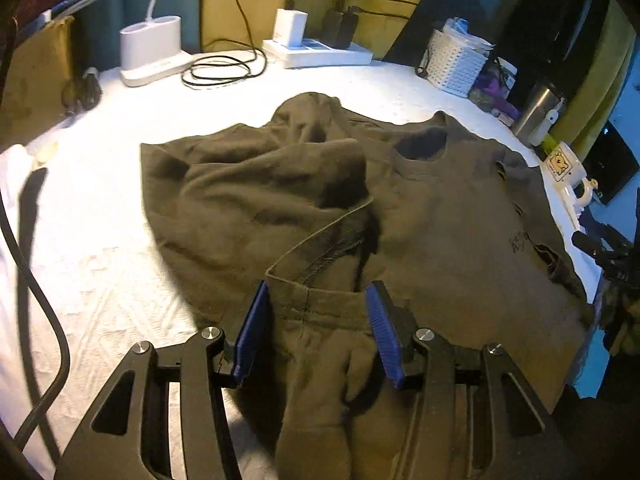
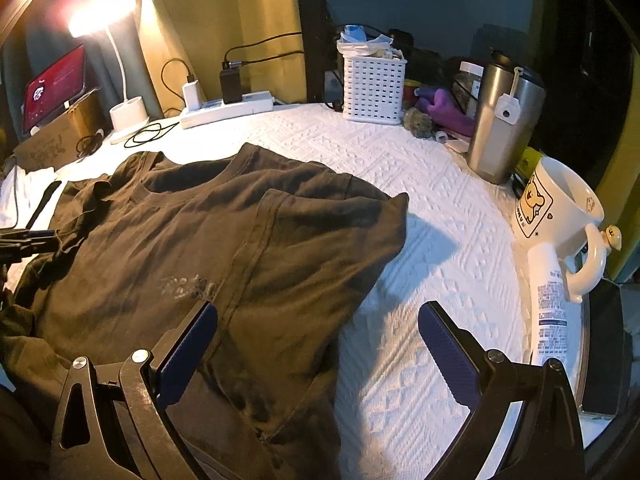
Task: Fold small clothes
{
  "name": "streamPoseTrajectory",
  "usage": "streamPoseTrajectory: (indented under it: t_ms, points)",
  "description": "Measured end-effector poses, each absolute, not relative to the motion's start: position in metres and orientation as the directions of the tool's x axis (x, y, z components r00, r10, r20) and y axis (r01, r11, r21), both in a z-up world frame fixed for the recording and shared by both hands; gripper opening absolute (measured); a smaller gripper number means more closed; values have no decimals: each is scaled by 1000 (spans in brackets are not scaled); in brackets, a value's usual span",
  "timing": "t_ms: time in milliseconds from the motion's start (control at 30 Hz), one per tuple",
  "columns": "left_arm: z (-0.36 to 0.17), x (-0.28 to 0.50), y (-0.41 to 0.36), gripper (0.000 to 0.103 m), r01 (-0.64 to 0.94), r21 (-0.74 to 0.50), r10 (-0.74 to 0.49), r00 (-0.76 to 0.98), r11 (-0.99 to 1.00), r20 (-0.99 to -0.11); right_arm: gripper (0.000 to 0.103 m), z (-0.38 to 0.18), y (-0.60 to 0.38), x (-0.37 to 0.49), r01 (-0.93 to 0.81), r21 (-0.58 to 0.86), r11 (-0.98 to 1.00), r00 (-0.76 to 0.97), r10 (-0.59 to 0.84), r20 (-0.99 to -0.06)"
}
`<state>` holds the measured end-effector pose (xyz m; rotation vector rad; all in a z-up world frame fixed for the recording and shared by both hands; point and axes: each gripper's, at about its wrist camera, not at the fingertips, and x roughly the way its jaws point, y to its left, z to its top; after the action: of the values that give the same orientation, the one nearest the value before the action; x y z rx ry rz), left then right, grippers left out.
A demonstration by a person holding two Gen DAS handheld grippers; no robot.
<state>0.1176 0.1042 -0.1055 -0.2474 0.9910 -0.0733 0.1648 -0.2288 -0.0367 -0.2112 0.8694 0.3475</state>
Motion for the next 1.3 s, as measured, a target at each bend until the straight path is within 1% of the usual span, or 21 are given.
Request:
streamPoseTrajectory:
  t_ms: [67, 133, 200, 267, 367, 500, 567, 600, 700, 833, 967, 1033, 1100, 1167, 1300]
  points:
    - [-104, 117, 100, 51, -20, -261, -209, 543, 965, -814, 101, -37, -229, 165, -377, -43, 925, 598, 208, -774]
    - [-103, 117, 91, 51, 37, -311, -284, 521, 950, -805, 101, -37, -233, 164, -367, -44, 929, 603, 201, -772]
    - [-106, 116, 79, 51, 95, -329, -332, 482, 940, -811, 101, -36, -238, 163, -357, -46, 933, 609, 195, -769]
    - [-105, 112, 68, 51, 129, -306, -330, 481, 943, -812, 101, -34, -242, 159, -356, -47, 933, 616, 197, -763]
    - [-100, 106, 60, 51, 156, -318, -353, 474, 935, -807, 101, -29, -247, 151, -354, -53, 934, 632, 197, -749]
    - [-88, 96, 50, 52, 192, -295, -352, 491, 936, -797, 101, -24, -260, 138, -332, -56, 942, 649, 185, -738]
    - [-81, 91, 46, 64, 196, -272, -335, 512, 942, -791, 101, -21, -269, 132, -318, -52, 947, 652, 178, -737]
    - [-75, 87, 44, 65, 199, -256, -323, 530, 946, -784, 101, -20, -275, 127, -304, -47, 951, 654, 173, -737]
    - [-58, 73, 43, 66, 202, -239, -313, 575, 950, -756, 101, -17, -289, 114, -289, -41, 957, 657, 167, -735]
    - [-47, 51, 51, 66, 173, -223, -283, 606, 959, -744, 100, -17, -303, 96, -277, -32, 960, 648, 162, -744]
    - [-48, 23, 58, 66, 151, -225, -270, 610, 962, -745, 91, -23, -315, 78, -274, -14, 962, 615, 164, -771]
    - [-50, 14, 58, 66, 144, -226, -266, 611, 963, -745, 90, -28, -323, 68, -266, 2, 964, 597, 167, -785]
    - [-55, 5, 57, 66, 132, -244, -273, 608, 961, -745, 83, -34, -330, 61, -253, 49, 966, 575, 190, -795]
    - [-61, 1, 55, 66, 120, -244, -266, 601, 962, -753, 81, -40, -333, 53, -251, 49, 967, 562, 187, -806]
    - [-64, -7, 47, 66, 135, -239, -272, 590, 961, -760, 66, -51, -334, 46, -254, 50, 966, 545, 185, -817]
